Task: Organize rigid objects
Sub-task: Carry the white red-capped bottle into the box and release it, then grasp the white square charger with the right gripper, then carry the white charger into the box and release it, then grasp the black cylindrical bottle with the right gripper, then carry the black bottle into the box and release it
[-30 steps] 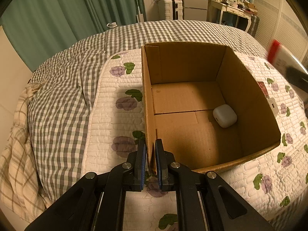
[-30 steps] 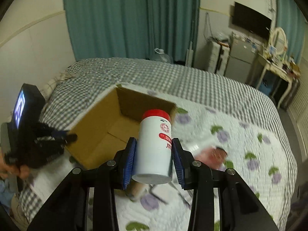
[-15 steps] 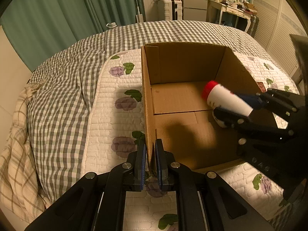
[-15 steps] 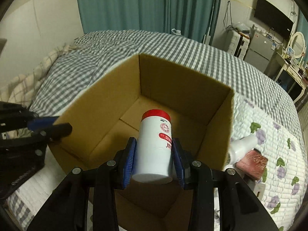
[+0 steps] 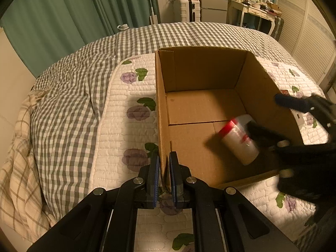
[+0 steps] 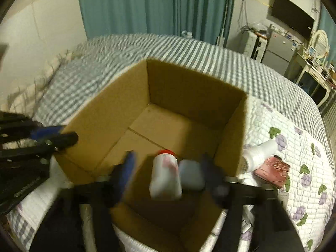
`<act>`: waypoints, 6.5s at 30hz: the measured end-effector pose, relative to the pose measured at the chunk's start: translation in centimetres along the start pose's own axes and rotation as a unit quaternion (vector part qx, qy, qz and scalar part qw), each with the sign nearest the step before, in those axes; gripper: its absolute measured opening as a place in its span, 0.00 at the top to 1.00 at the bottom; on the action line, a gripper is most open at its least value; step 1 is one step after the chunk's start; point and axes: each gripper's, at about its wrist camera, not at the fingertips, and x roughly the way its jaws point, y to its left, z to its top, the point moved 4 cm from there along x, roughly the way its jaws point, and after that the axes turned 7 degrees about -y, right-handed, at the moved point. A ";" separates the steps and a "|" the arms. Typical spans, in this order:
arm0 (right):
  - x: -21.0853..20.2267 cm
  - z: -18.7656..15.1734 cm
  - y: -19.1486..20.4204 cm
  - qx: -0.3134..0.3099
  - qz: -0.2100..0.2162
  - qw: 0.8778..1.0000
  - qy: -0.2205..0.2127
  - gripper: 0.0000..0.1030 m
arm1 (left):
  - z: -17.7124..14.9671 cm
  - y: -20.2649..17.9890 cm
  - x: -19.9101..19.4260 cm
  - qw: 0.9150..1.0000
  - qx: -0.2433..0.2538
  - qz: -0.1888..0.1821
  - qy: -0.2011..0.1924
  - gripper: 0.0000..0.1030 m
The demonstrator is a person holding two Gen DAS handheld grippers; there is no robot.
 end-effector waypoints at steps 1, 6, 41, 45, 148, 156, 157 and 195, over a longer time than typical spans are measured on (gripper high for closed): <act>-1.0 0.3 -0.4 0.003 0.003 1.000 -0.011 0.27 | 0.0 0.0 0.0 1.000 -0.001 0.000 0.000 0.91; -4.9 0.9 -2.9 0.003 -0.010 0.999 -0.037 0.22 | 0.0 0.0 -0.1 1.000 -0.003 0.003 0.001 0.91; -0.2 -12.4 -20.1 0.031 -0.154 0.984 0.089 0.22 | 0.1 -0.2 0.1 1.000 -0.011 0.025 0.011 0.91; 0.1 -12.2 -20.1 0.036 -0.150 0.985 0.081 0.35 | 0.1 -0.3 0.1 1.000 -0.010 0.026 0.012 0.91; -2.9 -9.8 -19.0 0.129 -0.140 0.982 0.005 0.18 | -0.3 0.1 0.0 1.000 -0.020 0.015 0.017 0.91; 0.4 -9.4 -19.2 0.146 -0.144 0.978 0.033 0.24 | -0.2 0.0 0.2 0.999 -0.021 0.019 0.021 0.91; 0.8 -9.4 -19.4 0.151 -0.140 0.978 0.035 0.24 | -0.3 0.0 0.3 0.999 -0.022 0.019 0.021 0.91; -6.0 -10.5 -17.8 0.148 -0.126 0.981 -0.007 0.60 | -0.4 -0.1 0.6 0.999 -0.018 0.016 0.022 0.91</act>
